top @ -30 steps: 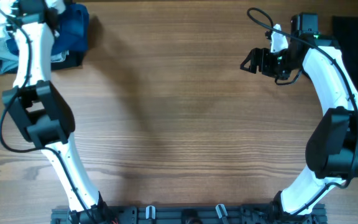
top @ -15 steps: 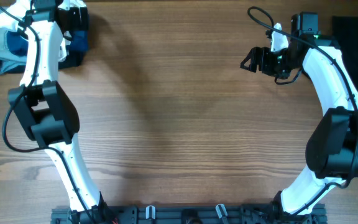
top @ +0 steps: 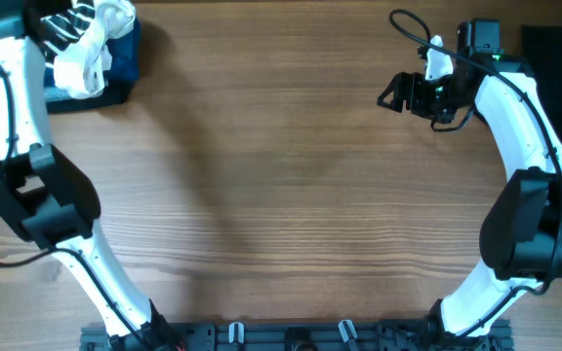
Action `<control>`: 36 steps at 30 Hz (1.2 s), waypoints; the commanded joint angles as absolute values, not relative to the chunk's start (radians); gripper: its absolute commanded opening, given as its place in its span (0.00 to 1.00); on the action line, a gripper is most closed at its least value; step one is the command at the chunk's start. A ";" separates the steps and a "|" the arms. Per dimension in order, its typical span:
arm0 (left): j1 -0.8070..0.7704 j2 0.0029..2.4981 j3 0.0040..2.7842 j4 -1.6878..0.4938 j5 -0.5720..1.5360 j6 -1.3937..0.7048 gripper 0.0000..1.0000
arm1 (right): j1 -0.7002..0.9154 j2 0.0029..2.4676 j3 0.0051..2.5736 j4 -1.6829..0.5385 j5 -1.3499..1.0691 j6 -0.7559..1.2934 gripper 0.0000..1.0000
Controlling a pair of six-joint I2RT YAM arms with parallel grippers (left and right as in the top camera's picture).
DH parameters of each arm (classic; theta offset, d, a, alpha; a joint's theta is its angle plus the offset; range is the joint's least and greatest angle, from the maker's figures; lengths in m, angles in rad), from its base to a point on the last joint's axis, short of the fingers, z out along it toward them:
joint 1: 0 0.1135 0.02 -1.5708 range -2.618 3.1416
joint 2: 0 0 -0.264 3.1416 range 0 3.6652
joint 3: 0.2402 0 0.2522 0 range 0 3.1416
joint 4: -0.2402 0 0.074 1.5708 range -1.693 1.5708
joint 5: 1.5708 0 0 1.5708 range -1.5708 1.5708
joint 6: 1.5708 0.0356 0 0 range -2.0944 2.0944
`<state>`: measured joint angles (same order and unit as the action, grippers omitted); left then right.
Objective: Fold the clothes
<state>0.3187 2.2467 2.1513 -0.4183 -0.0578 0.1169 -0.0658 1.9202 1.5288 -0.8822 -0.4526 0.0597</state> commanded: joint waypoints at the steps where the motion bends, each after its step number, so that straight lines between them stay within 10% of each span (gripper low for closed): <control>1: 0.331 2.410 2.160 -0.437 0.031 0.096 1.00 | -0.046 1.900 1.546 -0.872 -0.472 0.081 0.85; 13: 0.373 2.712 2.160 -0.717 -0.125 -0.017 1.00 | -0.032 1.900 1.546 -0.867 -0.472 0.078 0.85; 36: 0.273 1.874 2.160 -0.783 -0.125 -0.016 1.00 | -0.059 1.442 1.976 -1.055 -0.203 -0.073 1.00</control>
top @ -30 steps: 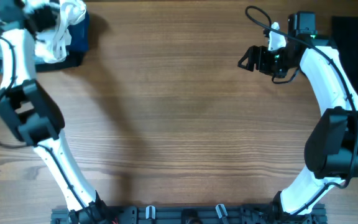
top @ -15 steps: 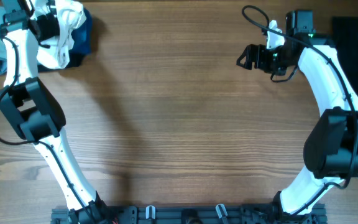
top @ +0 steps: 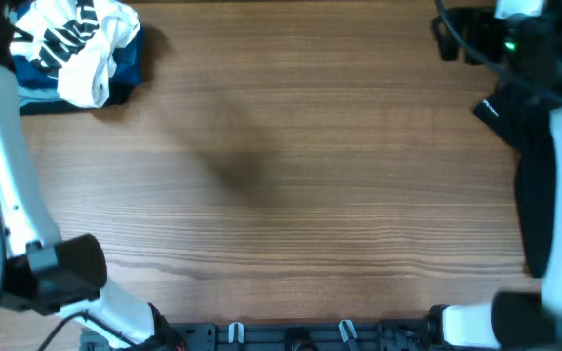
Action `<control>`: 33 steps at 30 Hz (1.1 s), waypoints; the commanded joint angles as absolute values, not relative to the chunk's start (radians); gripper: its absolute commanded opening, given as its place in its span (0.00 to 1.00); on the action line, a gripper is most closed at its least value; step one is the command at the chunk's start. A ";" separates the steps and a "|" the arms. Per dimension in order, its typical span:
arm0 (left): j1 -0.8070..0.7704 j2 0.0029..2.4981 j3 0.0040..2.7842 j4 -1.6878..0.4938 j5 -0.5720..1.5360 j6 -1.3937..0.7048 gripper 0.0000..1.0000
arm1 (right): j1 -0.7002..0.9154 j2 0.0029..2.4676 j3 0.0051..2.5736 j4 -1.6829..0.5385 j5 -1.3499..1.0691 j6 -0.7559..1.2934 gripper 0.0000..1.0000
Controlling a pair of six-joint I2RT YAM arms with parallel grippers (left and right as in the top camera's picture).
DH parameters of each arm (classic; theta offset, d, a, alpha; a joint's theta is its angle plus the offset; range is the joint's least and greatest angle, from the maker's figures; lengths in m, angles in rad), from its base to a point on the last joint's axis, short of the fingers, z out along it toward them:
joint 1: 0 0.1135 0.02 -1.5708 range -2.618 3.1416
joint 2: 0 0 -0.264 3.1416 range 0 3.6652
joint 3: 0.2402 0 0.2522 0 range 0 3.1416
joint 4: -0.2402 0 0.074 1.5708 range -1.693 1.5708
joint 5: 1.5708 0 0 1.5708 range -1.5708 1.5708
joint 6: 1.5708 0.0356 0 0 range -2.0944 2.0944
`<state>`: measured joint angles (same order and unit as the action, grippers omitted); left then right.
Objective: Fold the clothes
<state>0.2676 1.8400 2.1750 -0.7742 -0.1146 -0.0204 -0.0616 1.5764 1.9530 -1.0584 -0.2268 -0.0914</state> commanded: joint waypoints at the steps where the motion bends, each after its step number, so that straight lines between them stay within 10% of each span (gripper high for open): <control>1: 0.273 1.874 2.160 -0.783 -0.125 -0.016 1.00 | -0.059 1.408 1.976 -1.056 -0.207 -0.062 1.00; 18: 0.273 1.879 2.160 -0.783 -0.125 -0.016 1.00 | -0.058 1.261 1.897 -1.056 -0.191 -0.056 1.00; 33: 0.273 1.879 2.160 -0.783 -0.125 -0.016 1.00 | -0.035 0.455 0.510 -0.132 -0.215 -0.049 1.00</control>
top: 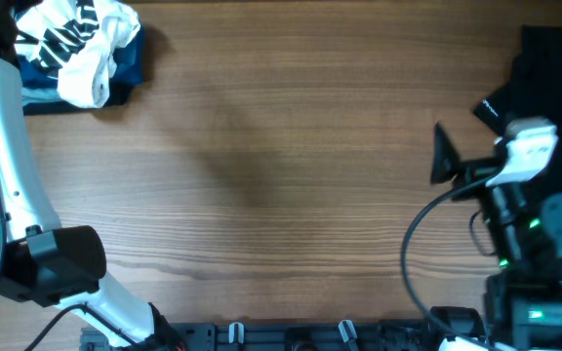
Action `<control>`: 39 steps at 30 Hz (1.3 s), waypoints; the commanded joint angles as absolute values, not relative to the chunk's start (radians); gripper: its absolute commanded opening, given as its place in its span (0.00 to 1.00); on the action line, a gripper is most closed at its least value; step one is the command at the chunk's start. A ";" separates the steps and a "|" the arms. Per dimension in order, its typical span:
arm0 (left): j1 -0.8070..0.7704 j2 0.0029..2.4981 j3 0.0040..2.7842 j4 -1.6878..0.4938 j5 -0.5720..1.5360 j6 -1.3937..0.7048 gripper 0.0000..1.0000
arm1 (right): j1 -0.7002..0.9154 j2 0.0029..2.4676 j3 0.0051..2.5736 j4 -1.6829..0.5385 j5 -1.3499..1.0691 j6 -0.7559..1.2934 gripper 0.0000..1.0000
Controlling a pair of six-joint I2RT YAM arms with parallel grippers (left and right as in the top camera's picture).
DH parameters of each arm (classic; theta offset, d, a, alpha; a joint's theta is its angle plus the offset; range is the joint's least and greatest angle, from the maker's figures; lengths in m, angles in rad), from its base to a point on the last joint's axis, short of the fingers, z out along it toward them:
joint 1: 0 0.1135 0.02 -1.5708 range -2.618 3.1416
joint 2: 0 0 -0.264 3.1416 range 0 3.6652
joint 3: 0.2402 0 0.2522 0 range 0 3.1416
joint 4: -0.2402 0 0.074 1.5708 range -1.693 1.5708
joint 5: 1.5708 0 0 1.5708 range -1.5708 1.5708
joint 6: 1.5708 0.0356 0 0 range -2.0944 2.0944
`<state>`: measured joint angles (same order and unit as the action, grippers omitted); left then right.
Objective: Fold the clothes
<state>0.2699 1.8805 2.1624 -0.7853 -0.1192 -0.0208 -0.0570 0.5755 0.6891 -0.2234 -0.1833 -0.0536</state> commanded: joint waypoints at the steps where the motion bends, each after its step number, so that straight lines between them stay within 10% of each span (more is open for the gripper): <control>1: 0.273 1.879 2.160 -0.783 -0.125 -0.016 1.00 | -0.025 0.396 0.435 -0.085 -0.215 -0.049 1.00; 39: 0.273 1.879 2.160 -0.783 -0.125 -0.016 1.00 | 0.016 0.004 0.005 0.022 -0.229 -0.043 1.00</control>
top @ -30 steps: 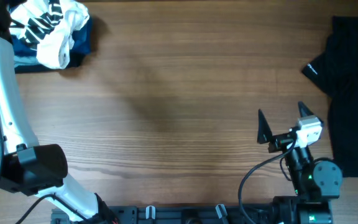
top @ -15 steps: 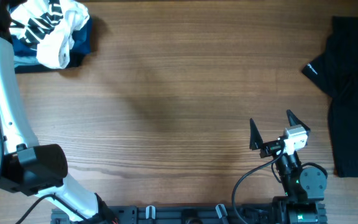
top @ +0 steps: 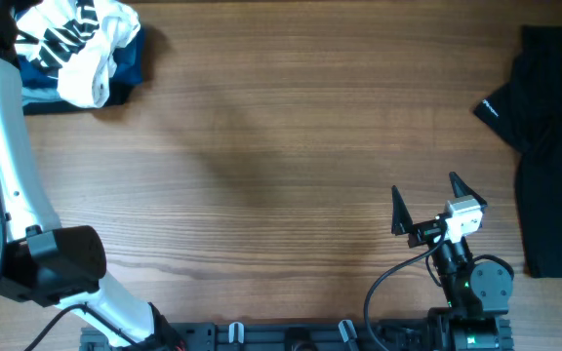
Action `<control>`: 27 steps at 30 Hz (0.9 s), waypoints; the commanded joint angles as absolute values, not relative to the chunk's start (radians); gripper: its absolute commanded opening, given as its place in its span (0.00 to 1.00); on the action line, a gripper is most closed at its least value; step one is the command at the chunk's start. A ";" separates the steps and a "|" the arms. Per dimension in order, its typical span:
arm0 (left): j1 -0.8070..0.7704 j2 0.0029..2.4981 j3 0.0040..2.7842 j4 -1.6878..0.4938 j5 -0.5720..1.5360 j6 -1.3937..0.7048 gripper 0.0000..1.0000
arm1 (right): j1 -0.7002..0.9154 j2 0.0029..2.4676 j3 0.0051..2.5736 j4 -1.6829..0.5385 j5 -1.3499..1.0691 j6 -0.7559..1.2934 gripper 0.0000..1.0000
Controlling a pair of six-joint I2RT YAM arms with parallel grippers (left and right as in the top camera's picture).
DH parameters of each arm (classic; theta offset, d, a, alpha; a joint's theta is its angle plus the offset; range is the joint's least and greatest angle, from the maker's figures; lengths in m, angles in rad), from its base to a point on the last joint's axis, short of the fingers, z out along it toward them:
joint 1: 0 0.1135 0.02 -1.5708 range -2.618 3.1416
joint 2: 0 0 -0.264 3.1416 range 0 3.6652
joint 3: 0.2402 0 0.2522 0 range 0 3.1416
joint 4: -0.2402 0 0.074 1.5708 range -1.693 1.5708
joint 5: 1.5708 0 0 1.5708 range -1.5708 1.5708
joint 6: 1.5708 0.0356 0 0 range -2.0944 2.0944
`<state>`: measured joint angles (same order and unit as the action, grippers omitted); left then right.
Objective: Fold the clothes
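Observation:
A black garment (top: 544, 146) lies crumpled along the table's right edge. At the far left corner sits a pile of clothes (top: 81, 49), white with black print on top of blue cloth. My right gripper (top: 425, 198) stands open near the front edge, left of the black garment, with nothing between its fingers. My left arm (top: 3, 146) reaches up the left edge to the pile. Its gripper is mostly cut off by the frame corner.
Brown wooden table (top: 261, 166) fills the view. The arm bases and a black rail (top: 291, 336) line the front edge.
My right arm stood raised by the black garment's left side; now it is drawn back low near the front edge, gripper still open. The left arm and both heaps of clothes are unchanged.
First my right gripper was at the far right, and my left gripper over the white-and-blue pile. Then the right arm rose over the right side while the left moved to the corner. The right arm stood by the black garment, and now sits at the front.

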<state>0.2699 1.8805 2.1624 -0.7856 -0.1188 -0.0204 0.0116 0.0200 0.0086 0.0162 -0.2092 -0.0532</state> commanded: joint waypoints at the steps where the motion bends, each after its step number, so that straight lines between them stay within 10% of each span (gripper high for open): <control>1: 0.273 1.879 2.160 -0.783 -0.125 -0.016 1.00 | 0.016 0.004 0.005 0.022 -0.229 -0.043 1.00; 27: 0.231 1.486 1.819 -0.776 -0.012 -0.203 1.00 | 0.016 0.004 0.005 0.022 -0.229 -0.043 1.00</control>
<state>0.2302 1.6600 2.0216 -0.8909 -0.0570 -0.0792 0.0116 0.0174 0.0078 0.0162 -0.2092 -0.0532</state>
